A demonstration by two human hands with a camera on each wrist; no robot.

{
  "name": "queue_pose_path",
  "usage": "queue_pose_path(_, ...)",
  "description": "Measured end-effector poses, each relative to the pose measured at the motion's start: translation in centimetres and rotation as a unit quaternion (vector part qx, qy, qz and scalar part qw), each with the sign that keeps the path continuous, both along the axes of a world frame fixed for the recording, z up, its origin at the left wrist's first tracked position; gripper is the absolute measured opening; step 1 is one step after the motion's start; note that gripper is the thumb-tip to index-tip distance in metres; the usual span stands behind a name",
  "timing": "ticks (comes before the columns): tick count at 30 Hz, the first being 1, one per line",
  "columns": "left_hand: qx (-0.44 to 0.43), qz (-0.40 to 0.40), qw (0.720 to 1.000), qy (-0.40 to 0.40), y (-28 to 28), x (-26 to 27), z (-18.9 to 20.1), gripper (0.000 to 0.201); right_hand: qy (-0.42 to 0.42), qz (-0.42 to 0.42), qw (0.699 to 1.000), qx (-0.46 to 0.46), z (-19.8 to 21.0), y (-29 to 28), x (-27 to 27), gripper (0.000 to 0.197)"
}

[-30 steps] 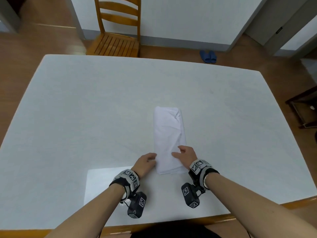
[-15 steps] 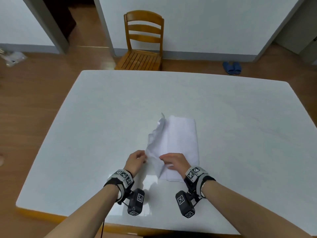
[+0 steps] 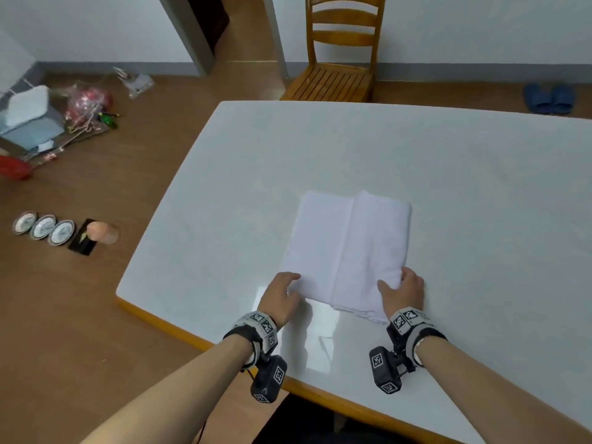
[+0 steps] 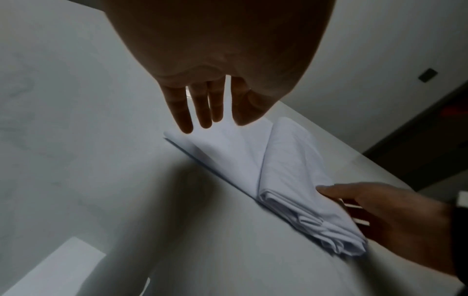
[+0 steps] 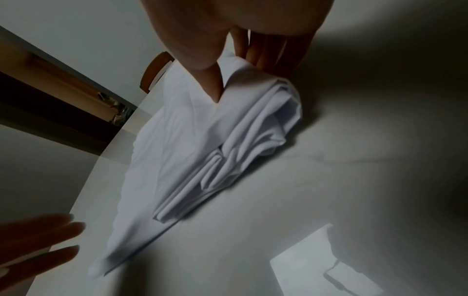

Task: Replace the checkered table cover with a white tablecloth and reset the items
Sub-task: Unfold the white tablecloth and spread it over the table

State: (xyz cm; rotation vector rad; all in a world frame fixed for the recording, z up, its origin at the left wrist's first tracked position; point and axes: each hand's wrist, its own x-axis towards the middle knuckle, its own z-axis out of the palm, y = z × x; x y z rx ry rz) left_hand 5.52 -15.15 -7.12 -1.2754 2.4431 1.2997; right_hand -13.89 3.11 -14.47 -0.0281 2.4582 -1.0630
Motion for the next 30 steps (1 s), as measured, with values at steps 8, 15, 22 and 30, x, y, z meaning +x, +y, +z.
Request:
queue_pose_path(8, -0.044, -0.123, 0.984, -0.12, -2.1, -1.8, -0.6, 0.052, -0.024, 0.01, 1.0, -0.008, -0.1, -1.1, 0.2, 0.065)
queue_pose_path(15, -0.033, -0.037, 0.992, -0.12, -10.4, -4.1, -2.9, 0.046, -0.013, -0.012, 0.999, 0.031, 0.9, -3.2, 1.2, 0.057)
queue_pose_path(22, 0.141, 0.078, 0.986, -0.046, -17.7, -4.5, -6.3, 0.046, 0.008, -0.071, 0.995, 0.075, 1.1, -10.8, 5.7, 0.06)
queue_pose_path(30, 0.104, 0.022, 0.994, -0.027, -26.4, 3.6, -6.2, 0.022, 0.002, -0.058, 0.995, 0.086, 1.7, -20.6, 12.3, 0.062)
